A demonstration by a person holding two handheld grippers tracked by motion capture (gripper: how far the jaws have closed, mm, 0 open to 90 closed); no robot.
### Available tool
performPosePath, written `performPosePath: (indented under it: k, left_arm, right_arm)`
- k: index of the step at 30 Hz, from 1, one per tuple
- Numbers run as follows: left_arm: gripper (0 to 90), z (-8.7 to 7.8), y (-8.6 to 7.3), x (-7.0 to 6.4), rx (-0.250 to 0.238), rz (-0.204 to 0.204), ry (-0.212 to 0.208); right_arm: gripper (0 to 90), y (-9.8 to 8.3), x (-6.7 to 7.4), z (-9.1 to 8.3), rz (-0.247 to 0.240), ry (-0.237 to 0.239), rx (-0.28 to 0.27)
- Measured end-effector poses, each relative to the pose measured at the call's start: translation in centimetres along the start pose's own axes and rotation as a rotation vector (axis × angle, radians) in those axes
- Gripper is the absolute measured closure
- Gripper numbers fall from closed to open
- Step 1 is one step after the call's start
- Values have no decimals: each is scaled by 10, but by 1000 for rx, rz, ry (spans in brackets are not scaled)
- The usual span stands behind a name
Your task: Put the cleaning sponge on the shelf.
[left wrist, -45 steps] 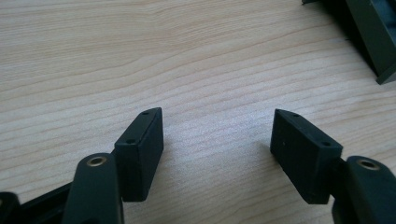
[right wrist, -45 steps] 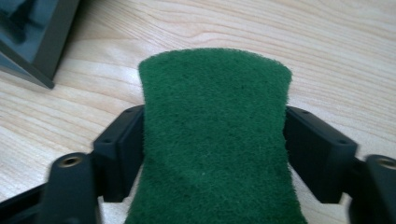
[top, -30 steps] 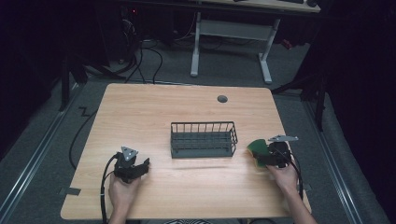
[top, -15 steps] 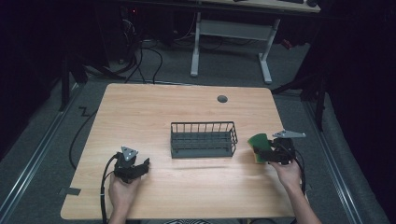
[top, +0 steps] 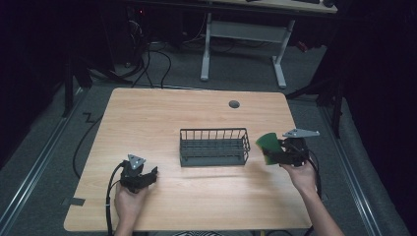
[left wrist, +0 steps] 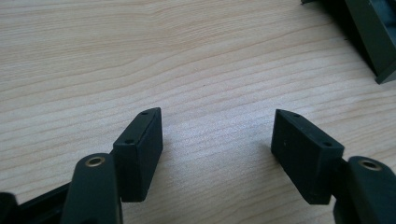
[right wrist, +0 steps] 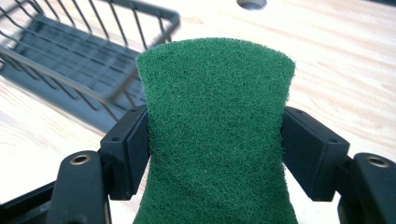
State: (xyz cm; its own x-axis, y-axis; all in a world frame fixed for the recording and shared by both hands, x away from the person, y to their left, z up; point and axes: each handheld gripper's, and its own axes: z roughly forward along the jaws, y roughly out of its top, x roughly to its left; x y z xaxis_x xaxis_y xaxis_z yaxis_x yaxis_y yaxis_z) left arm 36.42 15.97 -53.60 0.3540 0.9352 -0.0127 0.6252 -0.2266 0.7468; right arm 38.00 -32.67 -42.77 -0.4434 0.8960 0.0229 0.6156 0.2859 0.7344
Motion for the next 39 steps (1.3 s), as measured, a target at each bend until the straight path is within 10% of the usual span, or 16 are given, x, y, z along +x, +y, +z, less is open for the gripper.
performPosePath:
  k: [16, 39]
  left_arm:
    - [346, 0, 0, 0, 0, 0, 1]
    - [345, 0, 0, 0, 0, 0, 0]
  right_arm:
    - [297, 56, 30, -4, -61, 78, -20]
    - [297, 98, 72, 53, -99, 91, 69]
